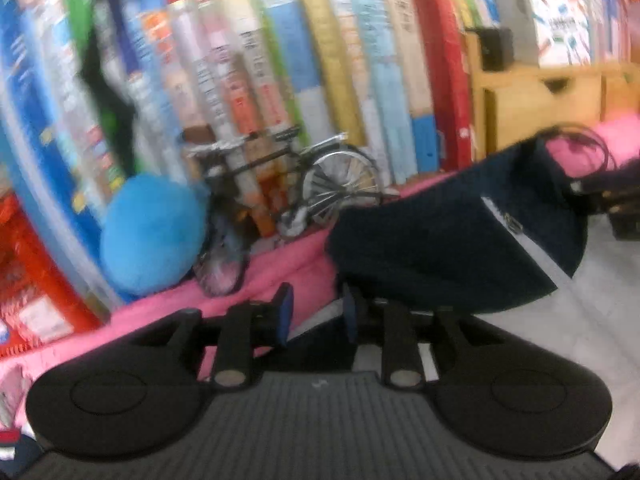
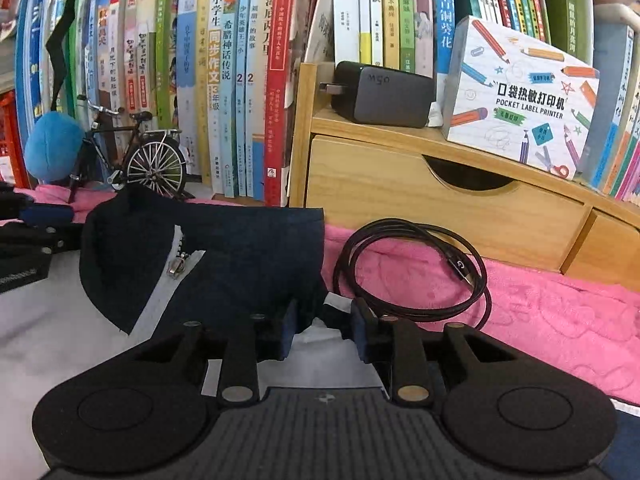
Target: Fold clothes
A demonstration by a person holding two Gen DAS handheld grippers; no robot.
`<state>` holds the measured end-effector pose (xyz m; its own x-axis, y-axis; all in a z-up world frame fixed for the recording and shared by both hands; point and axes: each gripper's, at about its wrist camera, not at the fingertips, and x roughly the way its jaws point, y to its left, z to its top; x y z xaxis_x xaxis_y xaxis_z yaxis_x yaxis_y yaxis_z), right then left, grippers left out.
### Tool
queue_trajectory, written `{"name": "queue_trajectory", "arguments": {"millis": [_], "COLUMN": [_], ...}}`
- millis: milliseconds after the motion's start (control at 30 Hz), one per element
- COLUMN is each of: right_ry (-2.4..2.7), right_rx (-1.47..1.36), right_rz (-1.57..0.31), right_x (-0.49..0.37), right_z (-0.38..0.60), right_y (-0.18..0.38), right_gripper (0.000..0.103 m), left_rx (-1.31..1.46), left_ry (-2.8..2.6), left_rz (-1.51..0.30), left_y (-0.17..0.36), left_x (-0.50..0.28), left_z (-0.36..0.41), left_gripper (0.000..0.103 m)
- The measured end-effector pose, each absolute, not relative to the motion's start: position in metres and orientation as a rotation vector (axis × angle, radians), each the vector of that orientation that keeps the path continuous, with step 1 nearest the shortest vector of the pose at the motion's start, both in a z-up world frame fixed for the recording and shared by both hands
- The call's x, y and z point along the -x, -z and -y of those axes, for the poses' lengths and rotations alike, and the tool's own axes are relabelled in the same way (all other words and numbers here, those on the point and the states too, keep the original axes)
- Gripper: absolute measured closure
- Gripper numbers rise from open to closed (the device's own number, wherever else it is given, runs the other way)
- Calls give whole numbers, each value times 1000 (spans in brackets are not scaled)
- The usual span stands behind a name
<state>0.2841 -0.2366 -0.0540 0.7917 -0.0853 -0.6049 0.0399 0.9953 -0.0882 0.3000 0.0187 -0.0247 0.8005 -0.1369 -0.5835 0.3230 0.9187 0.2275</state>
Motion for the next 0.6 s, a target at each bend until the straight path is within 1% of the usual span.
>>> {"name": "queue_trajectory", "arguments": {"millis": [67, 100, 167, 200, 233, 300, 367, 400, 467, 500, 533, 600], "right_ry": [71, 78, 99, 125, 154, 207, 161, 124, 50, 12, -22, -95], "right_rx": [82, 97, 131, 153, 172, 190, 140, 100, 30, 21, 25, 37], "right_rz": [-651, -649, -642, -636, -618, -536, -458, -437, -411, -445, -491, -599], "right_x": [-283, -281, -275, -271, -266, -248, -236, -235, -236, -243, -251, -269], "right_z": [235, 232, 225, 220, 215, 202, 190, 183, 169, 161, 150, 130], "right_y": [54, 52, 49, 48, 44, 32, 16, 9, -4, -5, -2, 8], "right_gripper": [73, 71, 65, 60, 41, 27, 17, 10, 12, 26, 47, 58], "left_rx": [-248, -196, -107, -85, -71, -52, -41, -36, -19, -12, -6, 21], "left_ry": [251, 267, 262, 249, 234, 202, 168, 152, 145, 147, 149, 163], "left_rz": [-568, -560, -557, -552, -548, -551, -574, -586, -641, -647, -647, -652], "left_y": [15, 10, 2, -1, -1, 3, 13, 18, 26, 27, 27, 27], "left_x": [-276, -263, -227, -212, -199, -184, -182, -182, -191, -192, -192, -192], "left_z": [-48, -64, -99, -117, -131, -148, -154, -157, -157, -159, -162, -169], "left_gripper": [75, 75, 77, 77, 76, 75, 75, 75, 75, 75, 74, 72]}}
